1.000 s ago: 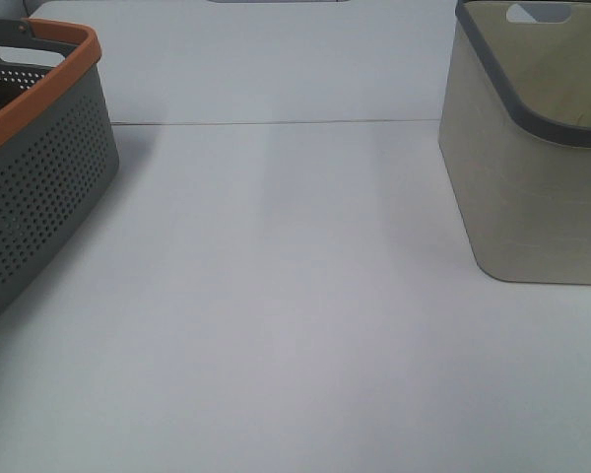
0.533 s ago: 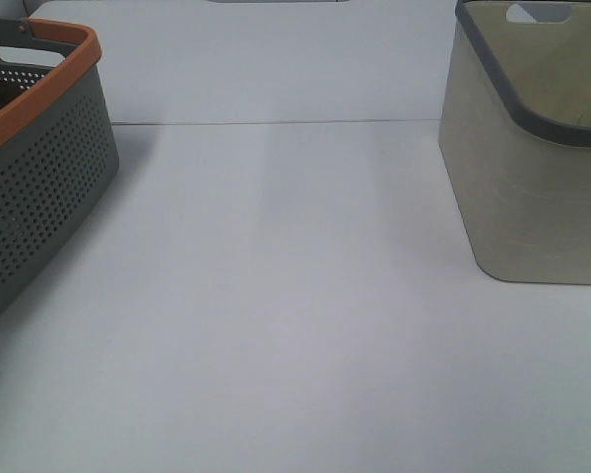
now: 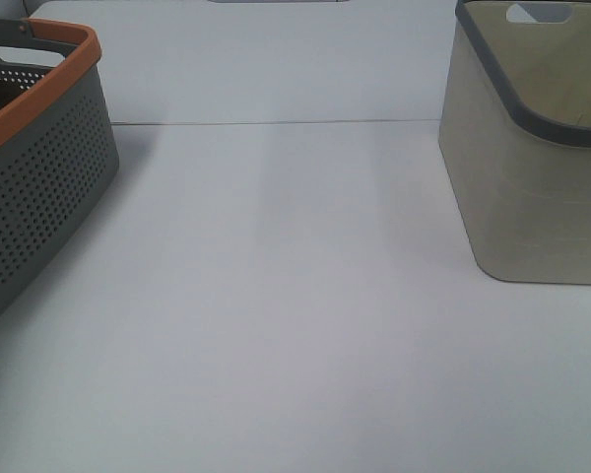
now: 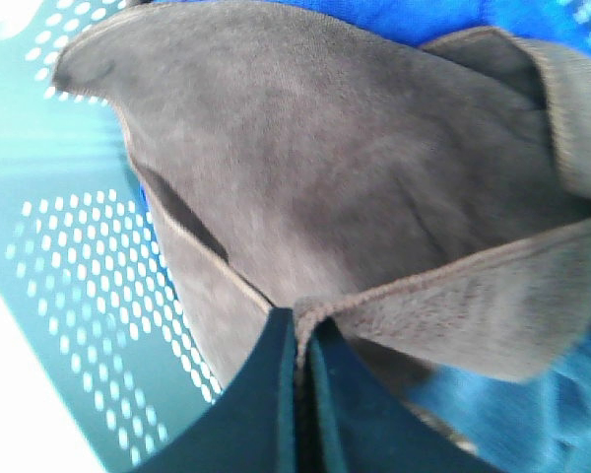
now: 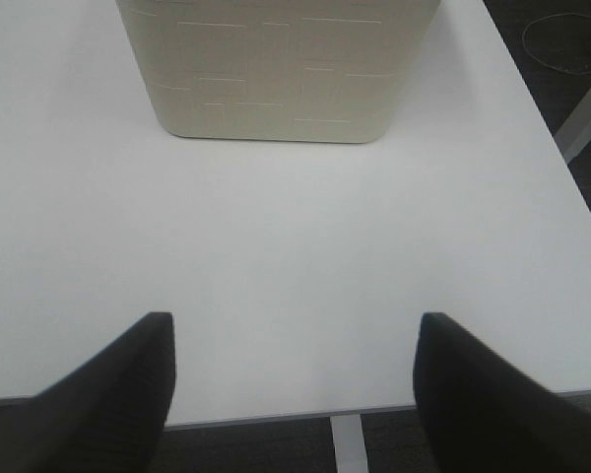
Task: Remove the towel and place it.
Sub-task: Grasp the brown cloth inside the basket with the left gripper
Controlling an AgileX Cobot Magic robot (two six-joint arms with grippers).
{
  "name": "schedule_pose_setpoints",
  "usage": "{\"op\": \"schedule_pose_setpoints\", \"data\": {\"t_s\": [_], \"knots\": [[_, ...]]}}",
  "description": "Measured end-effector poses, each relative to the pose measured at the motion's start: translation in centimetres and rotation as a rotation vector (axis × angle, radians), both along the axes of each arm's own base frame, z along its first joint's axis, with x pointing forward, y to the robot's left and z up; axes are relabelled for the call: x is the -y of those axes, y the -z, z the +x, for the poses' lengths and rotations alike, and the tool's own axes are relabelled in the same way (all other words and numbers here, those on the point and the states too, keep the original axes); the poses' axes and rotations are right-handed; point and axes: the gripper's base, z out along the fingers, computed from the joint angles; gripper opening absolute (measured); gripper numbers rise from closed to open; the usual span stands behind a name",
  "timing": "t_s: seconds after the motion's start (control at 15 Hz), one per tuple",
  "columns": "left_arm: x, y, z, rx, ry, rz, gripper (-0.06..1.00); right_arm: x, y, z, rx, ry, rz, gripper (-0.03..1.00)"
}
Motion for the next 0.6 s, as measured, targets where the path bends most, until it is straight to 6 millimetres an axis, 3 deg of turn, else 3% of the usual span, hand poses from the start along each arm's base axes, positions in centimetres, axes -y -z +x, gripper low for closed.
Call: {"op": "schedule_pose_setpoints", "data": {"t_s": [0.6], "knots": [[0.5,-5.6,-3.1,0.096,-0.013,-0.009,0.0,0.0,0.0,0.0,0.0,0.0,0.0,0.6]]}}
